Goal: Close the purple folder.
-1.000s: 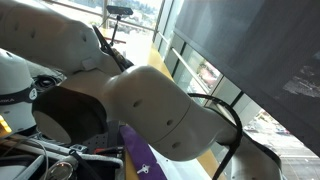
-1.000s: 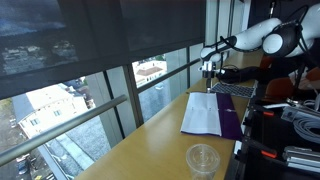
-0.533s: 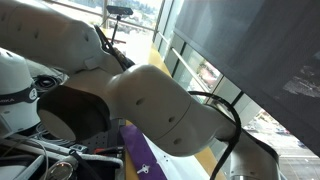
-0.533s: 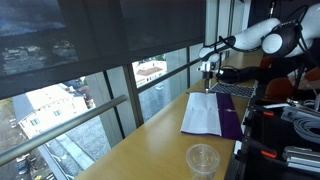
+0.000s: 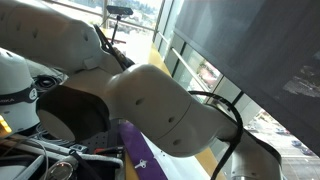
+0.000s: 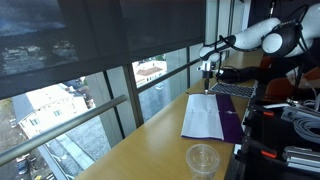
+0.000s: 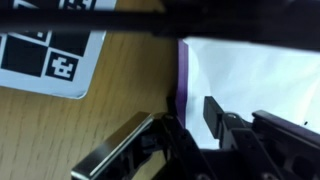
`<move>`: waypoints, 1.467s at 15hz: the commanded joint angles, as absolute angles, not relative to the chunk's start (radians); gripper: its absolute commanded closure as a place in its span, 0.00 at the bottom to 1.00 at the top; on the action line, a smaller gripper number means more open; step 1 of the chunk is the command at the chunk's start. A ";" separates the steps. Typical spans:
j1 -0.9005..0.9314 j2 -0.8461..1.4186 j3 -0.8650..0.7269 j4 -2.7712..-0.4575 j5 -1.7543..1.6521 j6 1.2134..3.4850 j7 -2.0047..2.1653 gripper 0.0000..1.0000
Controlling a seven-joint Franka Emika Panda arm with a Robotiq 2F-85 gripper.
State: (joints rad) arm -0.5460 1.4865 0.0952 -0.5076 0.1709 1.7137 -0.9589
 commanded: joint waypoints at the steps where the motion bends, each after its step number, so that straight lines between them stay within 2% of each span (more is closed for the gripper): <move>1: -0.558 1.486 0.115 -0.492 0.206 1.670 -0.969 0.98; 10: -0.561 1.484 0.121 -0.385 0.215 1.531 -0.953 1.00; 12: -0.564 1.414 0.116 -0.438 0.204 1.520 -0.963 1.00; 22: -0.539 1.223 0.080 -0.412 0.154 1.447 -0.970 1.00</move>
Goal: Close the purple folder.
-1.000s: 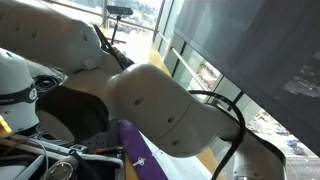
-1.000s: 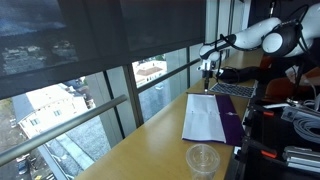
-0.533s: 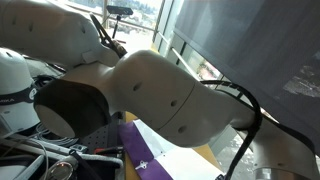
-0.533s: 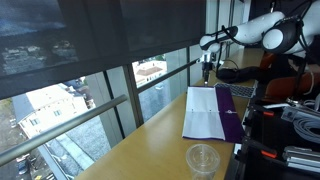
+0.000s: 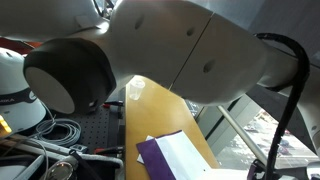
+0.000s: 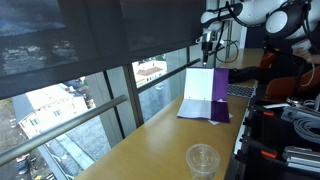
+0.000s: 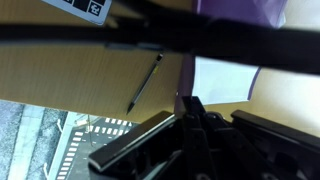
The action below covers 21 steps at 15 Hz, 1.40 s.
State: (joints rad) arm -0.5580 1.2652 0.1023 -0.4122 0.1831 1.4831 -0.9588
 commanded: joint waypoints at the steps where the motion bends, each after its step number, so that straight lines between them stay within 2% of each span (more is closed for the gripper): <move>1: -0.527 1.215 0.074 -0.412 0.143 1.443 -0.972 1.00; 11: -0.317 1.231 0.029 -0.464 0.020 1.449 -0.975 1.00; 13: -0.275 1.280 0.024 -0.389 0.000 1.404 -0.976 1.00; 16: -0.229 1.253 0.019 -0.464 -0.016 1.401 -0.978 1.00; 19: -0.182 1.292 0.028 -0.419 -0.014 1.346 -0.974 1.00; 20: -0.169 1.295 0.032 -0.419 -0.012 1.333 -0.975 0.98; 21: -0.152 1.293 0.038 -0.419 -0.007 1.316 -0.970 0.73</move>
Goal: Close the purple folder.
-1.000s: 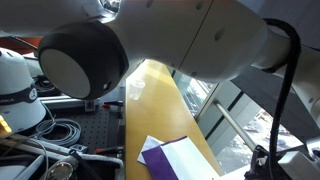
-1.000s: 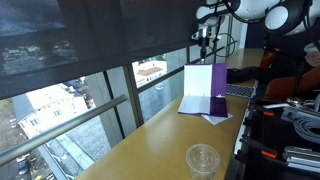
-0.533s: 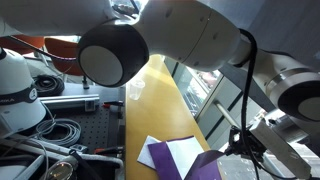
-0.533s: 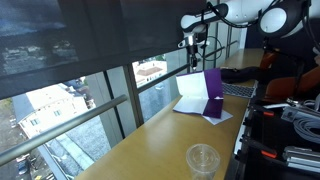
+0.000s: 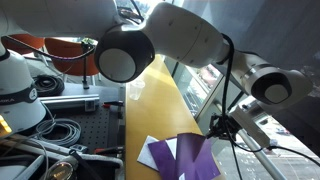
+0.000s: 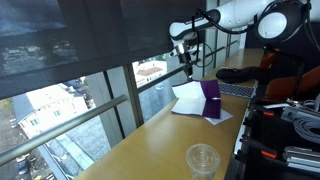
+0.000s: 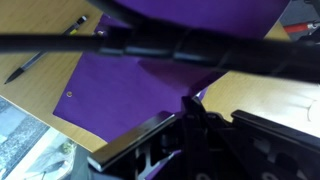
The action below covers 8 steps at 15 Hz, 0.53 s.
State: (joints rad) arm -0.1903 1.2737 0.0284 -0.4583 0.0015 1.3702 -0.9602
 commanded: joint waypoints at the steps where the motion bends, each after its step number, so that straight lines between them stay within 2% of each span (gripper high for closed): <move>1: -0.135 1.288 0.042 -0.427 -0.005 1.306 -0.968 0.73; 3: -0.104 1.281 0.053 -0.431 0.002 1.282 -0.963 0.63; 8: -0.052 1.238 0.054 -0.456 -0.006 1.275 -0.971 0.25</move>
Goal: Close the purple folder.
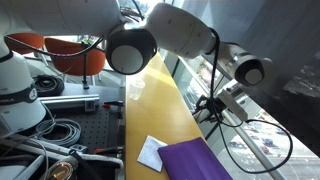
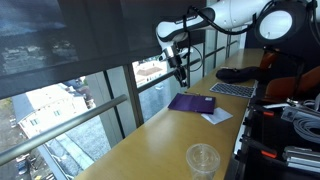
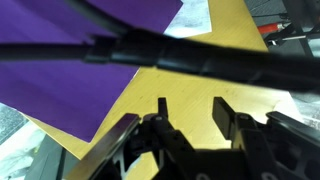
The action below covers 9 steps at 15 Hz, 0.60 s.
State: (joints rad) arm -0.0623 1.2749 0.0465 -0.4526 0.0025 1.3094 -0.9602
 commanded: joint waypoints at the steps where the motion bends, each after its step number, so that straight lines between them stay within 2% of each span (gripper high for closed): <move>1: -0.046 1.225 0.052 -0.454 -0.010 1.276 -0.972 0.19; 3: -0.034 1.192 0.043 -0.450 -0.017 1.314 -0.949 0.04; 4: -0.030 1.169 0.038 -0.446 -0.017 1.369 -0.914 0.01; 9: -0.026 1.092 0.034 -0.425 -0.011 1.528 -0.790 0.00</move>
